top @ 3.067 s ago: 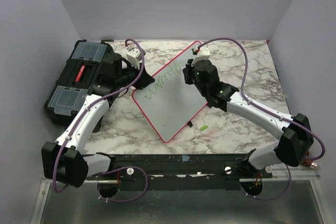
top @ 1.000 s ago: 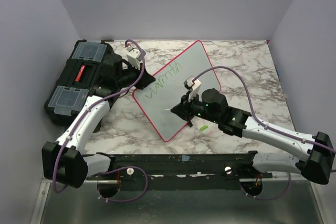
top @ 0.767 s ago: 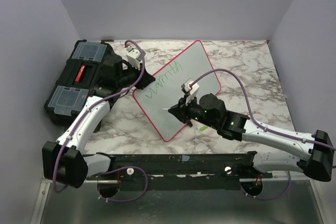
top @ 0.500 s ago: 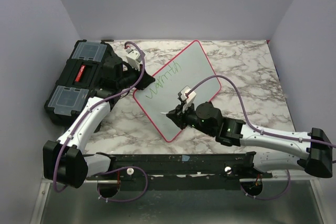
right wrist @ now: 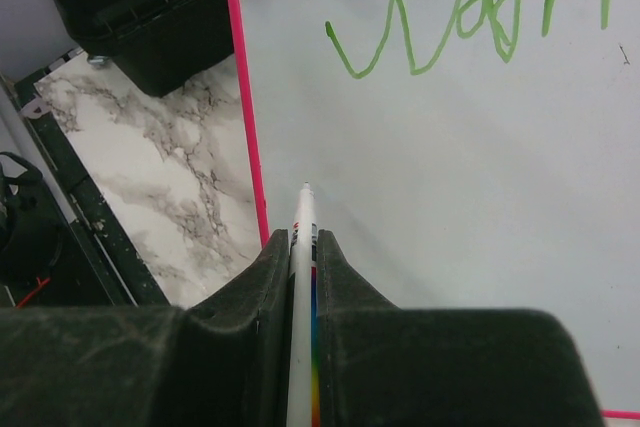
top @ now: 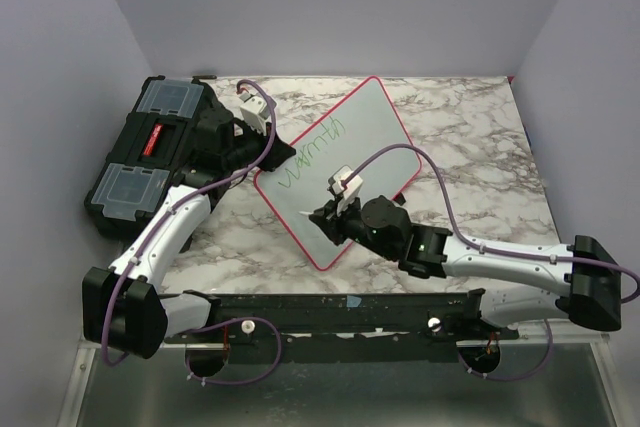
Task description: Write a sentence on the whiteboard
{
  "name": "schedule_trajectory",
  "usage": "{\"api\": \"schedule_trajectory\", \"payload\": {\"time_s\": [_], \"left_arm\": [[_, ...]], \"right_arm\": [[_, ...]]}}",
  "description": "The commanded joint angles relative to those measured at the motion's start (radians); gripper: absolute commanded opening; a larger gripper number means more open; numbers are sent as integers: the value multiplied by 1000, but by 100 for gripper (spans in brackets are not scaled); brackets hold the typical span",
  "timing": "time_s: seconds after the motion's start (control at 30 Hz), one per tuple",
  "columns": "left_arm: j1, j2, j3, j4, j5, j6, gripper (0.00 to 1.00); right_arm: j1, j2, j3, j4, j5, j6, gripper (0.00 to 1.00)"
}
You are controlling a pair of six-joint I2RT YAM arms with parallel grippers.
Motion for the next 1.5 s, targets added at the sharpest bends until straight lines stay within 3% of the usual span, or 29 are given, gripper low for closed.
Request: {"api": "schedule_trajectory", "payload": {"time_s": [0.0,0.73,1.47], "left_arm": [[-6,-8,-23,22,-69,69,0],[-6,-23,-20,17,-60,67,0],[-5,-25,-21,19,-60,65,0]], "right_arm": [[10,41,45,57,65,-17,1],[11,230,198,16,141,-59,1],[11,180,102,-33,47,-35,1]]}}
